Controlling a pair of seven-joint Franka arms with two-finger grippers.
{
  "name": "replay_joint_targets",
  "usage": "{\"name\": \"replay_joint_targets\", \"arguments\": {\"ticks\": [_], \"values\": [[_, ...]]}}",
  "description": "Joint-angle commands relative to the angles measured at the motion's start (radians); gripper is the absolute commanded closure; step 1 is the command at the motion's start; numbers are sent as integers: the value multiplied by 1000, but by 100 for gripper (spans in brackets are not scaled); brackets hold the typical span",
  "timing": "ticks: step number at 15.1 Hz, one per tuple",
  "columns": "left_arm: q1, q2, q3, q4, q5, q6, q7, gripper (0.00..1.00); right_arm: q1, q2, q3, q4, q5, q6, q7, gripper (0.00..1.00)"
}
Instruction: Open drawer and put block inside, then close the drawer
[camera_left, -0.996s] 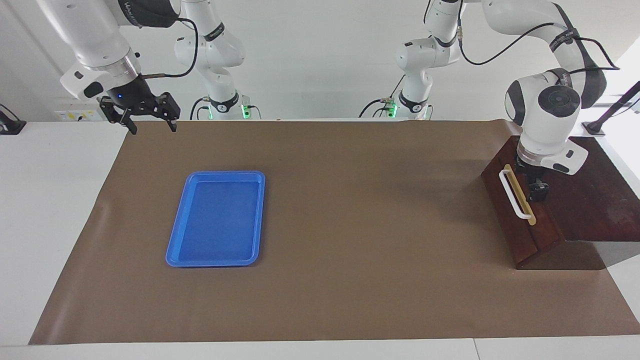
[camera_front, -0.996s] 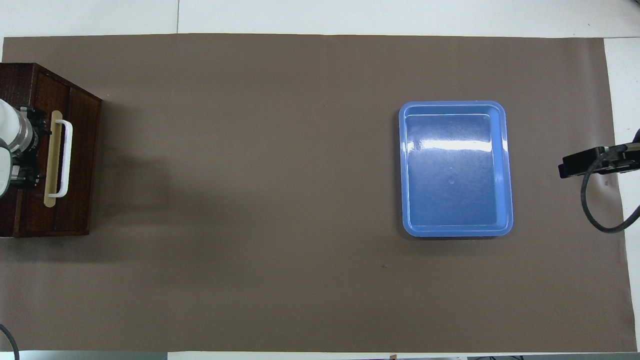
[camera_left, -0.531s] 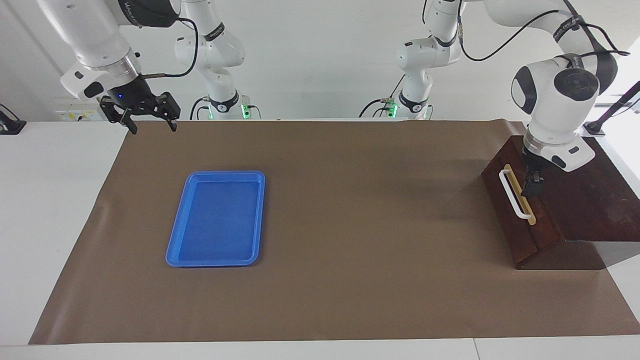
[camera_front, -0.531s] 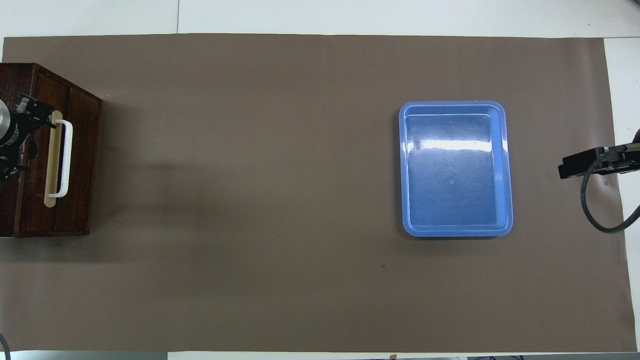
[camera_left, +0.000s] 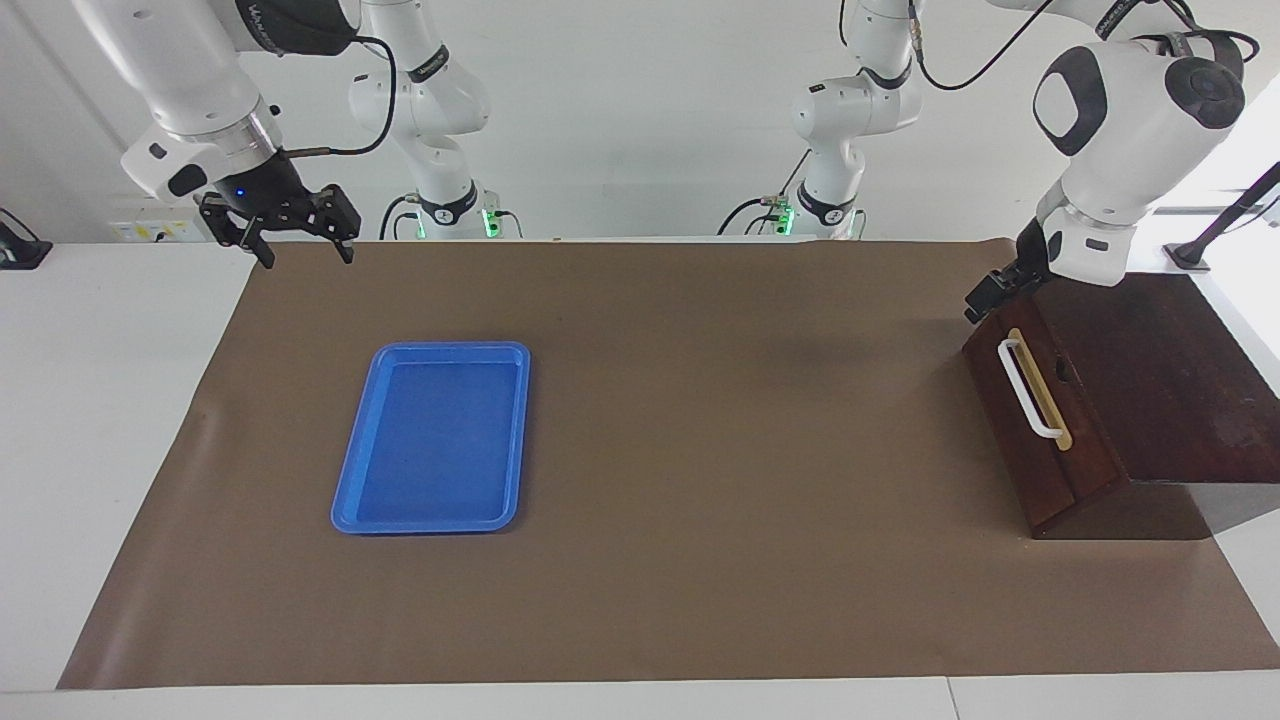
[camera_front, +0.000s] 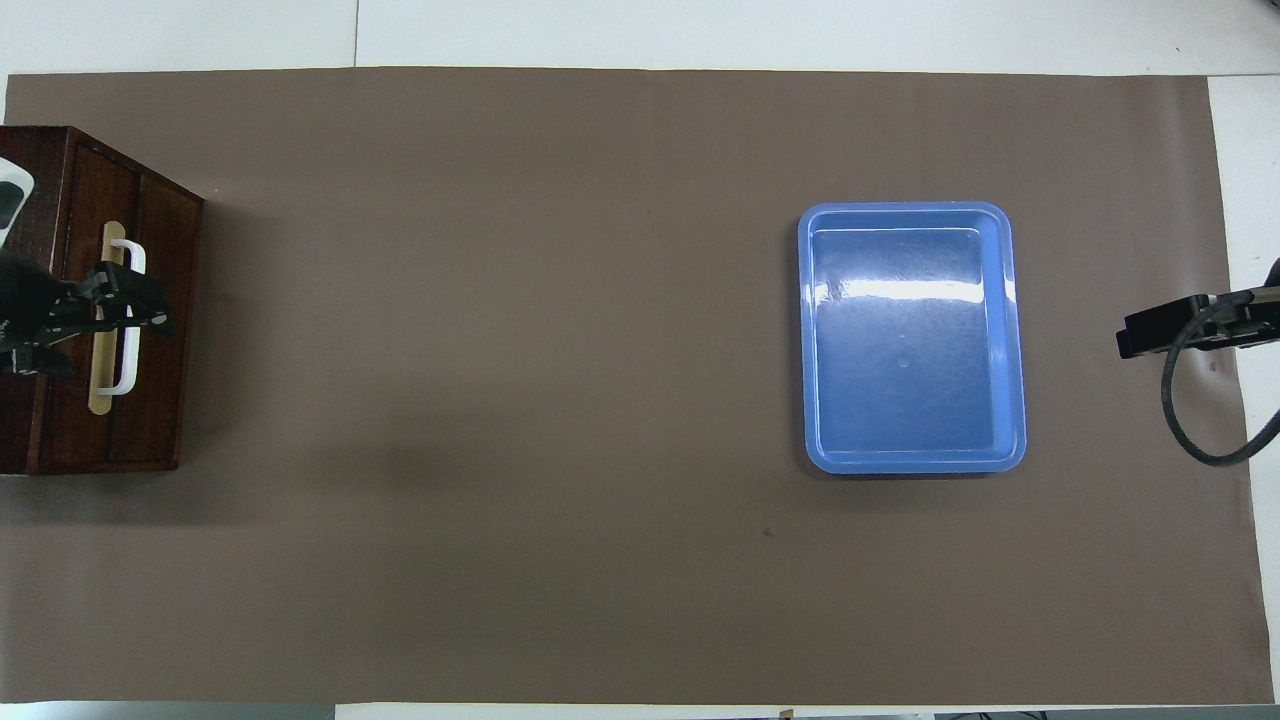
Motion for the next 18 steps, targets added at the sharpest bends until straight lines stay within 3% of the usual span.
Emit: {"name": "replay_joint_targets", "arguments": {"ticks": [1,8,18], "values": [[-9,10,-33,13,-9,-30,115,0,6,-2,-6,7,-9,-17,-18,0],[-15,7,-26,59,-9,-96,198,0,12,-4,-6,5,-9,-16,-18,0],[-19,-16,-29,80,20,-87,299,0,11,-4,-6,5,-10,-14,-21,0]]}}
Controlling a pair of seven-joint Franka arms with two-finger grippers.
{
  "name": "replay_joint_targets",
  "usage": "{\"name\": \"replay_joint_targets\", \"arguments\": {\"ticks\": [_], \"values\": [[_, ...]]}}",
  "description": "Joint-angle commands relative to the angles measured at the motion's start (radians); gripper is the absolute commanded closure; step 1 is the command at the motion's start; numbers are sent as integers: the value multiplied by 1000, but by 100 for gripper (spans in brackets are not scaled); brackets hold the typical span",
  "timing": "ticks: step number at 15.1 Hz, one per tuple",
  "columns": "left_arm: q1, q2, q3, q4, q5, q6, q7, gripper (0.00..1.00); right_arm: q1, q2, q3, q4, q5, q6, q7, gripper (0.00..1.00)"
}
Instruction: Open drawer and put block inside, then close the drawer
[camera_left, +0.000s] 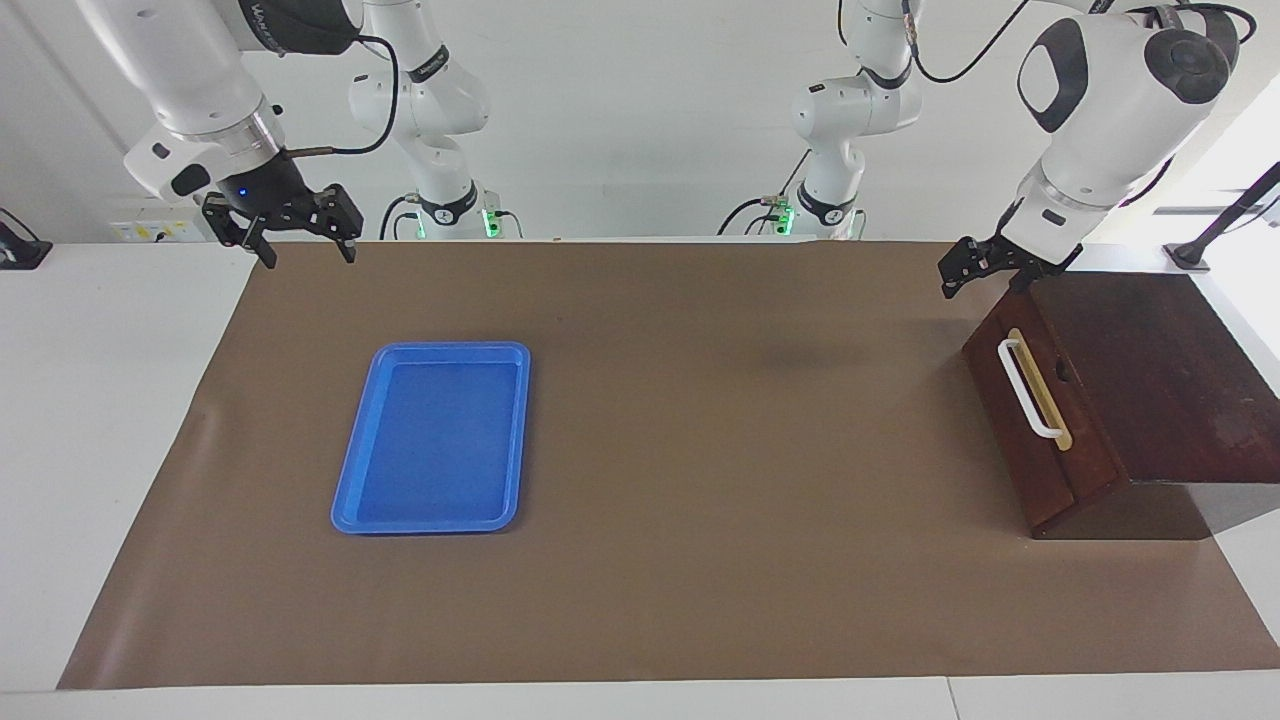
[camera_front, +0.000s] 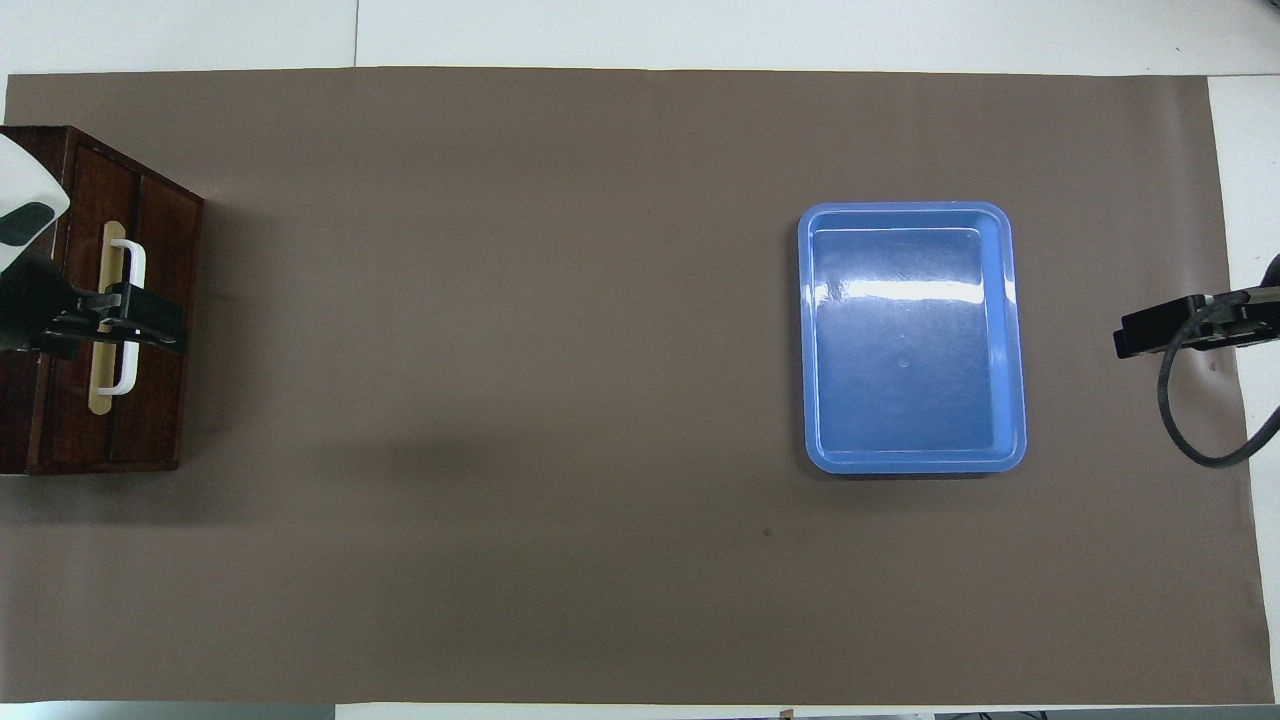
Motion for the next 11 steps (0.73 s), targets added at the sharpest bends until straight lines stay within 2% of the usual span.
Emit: {"name": "replay_joint_targets", "arguments": {"ticks": [1,11], "values": [[-24,-11,4,11,15,-17,21,0,4,-4,-3,4,-10,-14,-21,0],[-16,-25,9,16,6,3,21,0,6,-5,-3,3,-12,-14,-21,0]]}}
